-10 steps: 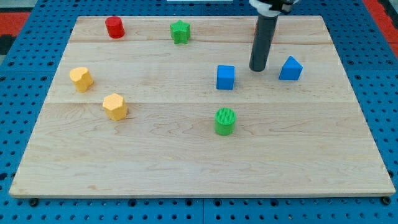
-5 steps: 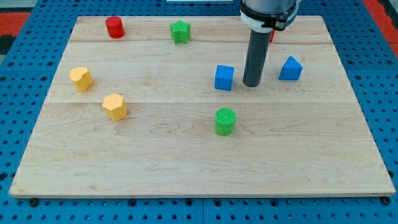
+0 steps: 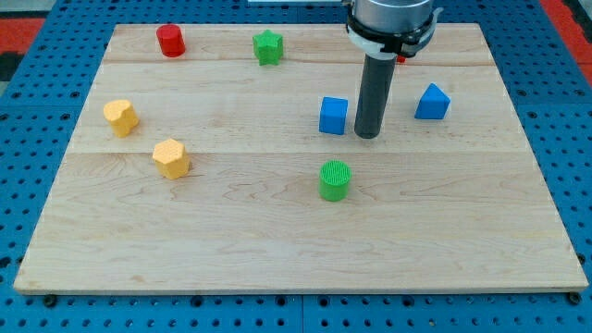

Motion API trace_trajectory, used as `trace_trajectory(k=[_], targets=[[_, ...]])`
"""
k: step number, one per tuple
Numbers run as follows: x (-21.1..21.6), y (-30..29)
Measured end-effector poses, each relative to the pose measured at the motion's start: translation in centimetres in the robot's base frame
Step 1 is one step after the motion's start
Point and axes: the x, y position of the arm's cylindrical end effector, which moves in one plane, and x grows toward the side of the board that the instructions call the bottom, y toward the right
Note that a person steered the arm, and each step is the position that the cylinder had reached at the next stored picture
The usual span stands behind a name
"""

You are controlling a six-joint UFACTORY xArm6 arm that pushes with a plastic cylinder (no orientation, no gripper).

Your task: Move blue cube to the top of green circle

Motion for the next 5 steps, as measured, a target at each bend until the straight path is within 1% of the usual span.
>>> trace_trajectory(k=[1,2,4,5], targets=[[-3.4,-0.5],[-4.9,-5.0],[-2.3,-7.6],[-1.9,-11.6]])
